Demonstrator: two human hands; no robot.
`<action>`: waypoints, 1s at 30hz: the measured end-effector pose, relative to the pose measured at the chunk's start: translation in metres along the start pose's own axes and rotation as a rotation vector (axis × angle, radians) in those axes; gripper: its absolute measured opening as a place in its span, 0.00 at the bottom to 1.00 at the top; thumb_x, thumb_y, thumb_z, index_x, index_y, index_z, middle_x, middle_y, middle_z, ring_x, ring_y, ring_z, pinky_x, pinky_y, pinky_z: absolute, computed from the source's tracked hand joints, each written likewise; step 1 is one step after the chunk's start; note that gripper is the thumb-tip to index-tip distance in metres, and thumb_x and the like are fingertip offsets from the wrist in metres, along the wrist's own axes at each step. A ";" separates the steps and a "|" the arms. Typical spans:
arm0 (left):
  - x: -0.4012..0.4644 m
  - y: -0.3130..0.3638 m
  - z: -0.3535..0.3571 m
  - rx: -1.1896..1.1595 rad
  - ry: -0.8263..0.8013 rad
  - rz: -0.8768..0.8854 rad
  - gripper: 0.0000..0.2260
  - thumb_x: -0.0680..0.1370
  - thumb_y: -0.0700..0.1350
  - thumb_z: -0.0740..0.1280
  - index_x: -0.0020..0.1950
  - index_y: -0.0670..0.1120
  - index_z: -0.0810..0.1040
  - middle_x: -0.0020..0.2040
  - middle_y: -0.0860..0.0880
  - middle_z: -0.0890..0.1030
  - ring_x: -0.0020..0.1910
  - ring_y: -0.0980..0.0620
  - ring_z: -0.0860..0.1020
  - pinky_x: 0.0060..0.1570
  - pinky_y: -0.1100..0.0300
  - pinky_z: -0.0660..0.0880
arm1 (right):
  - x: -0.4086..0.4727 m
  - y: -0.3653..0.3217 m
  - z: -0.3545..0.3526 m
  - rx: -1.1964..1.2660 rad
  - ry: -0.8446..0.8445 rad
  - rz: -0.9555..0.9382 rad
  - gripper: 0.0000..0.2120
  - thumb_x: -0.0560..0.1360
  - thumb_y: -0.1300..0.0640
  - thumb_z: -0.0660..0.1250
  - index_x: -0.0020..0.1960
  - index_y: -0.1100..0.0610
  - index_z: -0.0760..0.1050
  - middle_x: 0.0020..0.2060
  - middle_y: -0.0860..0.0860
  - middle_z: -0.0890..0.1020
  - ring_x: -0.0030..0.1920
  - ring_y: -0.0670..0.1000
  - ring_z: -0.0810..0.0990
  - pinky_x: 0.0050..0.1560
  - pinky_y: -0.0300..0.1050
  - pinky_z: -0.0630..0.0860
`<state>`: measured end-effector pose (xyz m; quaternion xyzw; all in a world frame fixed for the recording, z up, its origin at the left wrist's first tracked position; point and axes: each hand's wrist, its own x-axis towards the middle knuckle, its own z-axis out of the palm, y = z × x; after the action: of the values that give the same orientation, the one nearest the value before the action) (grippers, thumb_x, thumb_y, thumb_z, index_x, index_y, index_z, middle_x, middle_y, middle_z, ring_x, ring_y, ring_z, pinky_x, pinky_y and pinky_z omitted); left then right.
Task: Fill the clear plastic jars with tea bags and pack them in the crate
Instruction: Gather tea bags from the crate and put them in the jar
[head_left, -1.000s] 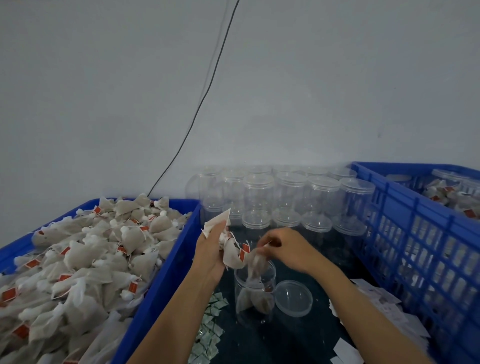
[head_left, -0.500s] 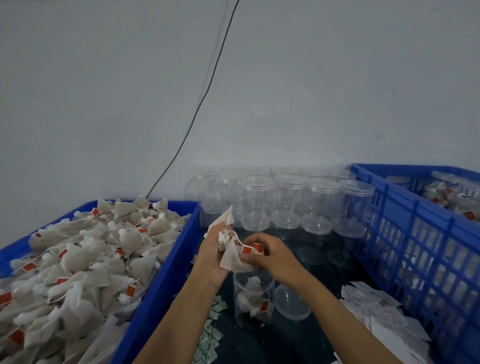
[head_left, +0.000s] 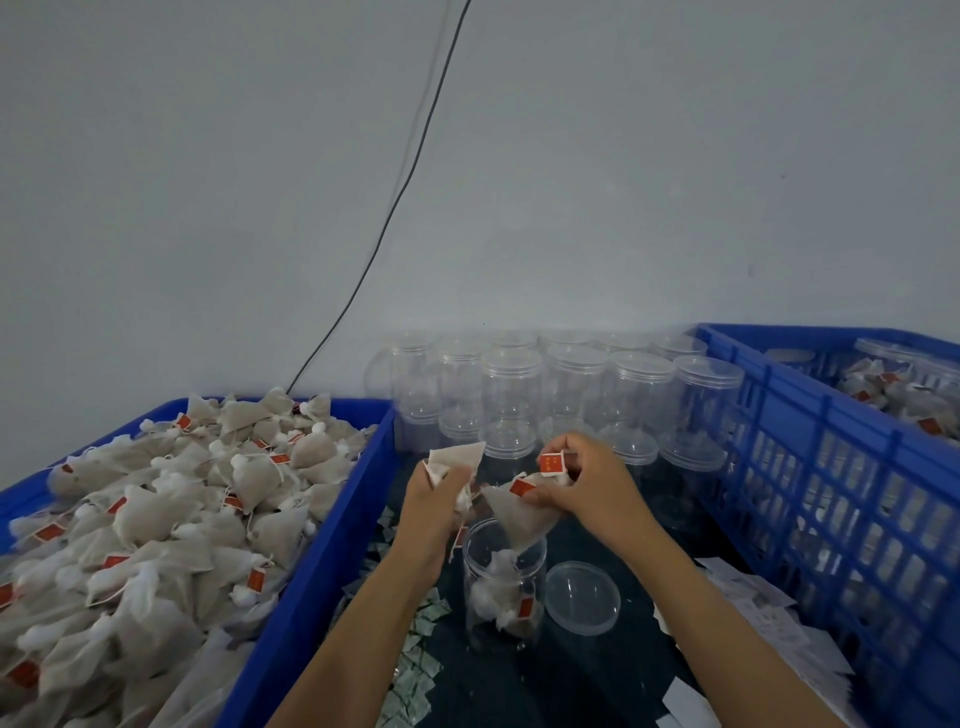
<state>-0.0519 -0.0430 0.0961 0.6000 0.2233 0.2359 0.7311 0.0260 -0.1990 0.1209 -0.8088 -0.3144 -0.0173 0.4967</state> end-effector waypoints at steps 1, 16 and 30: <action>-0.001 0.000 0.000 0.013 0.015 -0.004 0.18 0.80 0.42 0.64 0.69 0.44 0.68 0.61 0.42 0.78 0.55 0.45 0.80 0.59 0.46 0.77 | 0.001 -0.001 -0.001 -0.034 0.006 -0.005 0.16 0.65 0.57 0.79 0.46 0.53 0.74 0.40 0.44 0.79 0.40 0.45 0.78 0.36 0.31 0.73; -0.007 0.019 -0.010 -0.332 -0.247 -0.212 0.10 0.76 0.34 0.59 0.56 0.34 0.73 0.37 0.41 0.84 0.32 0.50 0.83 0.28 0.60 0.78 | 0.001 -0.007 0.021 -0.247 -0.180 -0.163 0.20 0.74 0.63 0.67 0.65 0.52 0.70 0.60 0.48 0.77 0.60 0.49 0.76 0.60 0.48 0.75; -0.015 0.028 -0.011 -0.127 -0.353 -0.304 0.11 0.72 0.34 0.54 0.49 0.36 0.73 0.33 0.41 0.82 0.28 0.50 0.80 0.21 0.66 0.69 | 0.003 -0.009 0.029 -0.447 -0.028 -0.484 0.06 0.75 0.58 0.67 0.50 0.48 0.75 0.50 0.43 0.78 0.46 0.46 0.76 0.45 0.43 0.76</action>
<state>-0.0726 -0.0387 0.1224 0.5443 0.1643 0.0282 0.8222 0.0153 -0.1710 0.1147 -0.7998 -0.4927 -0.1922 0.2840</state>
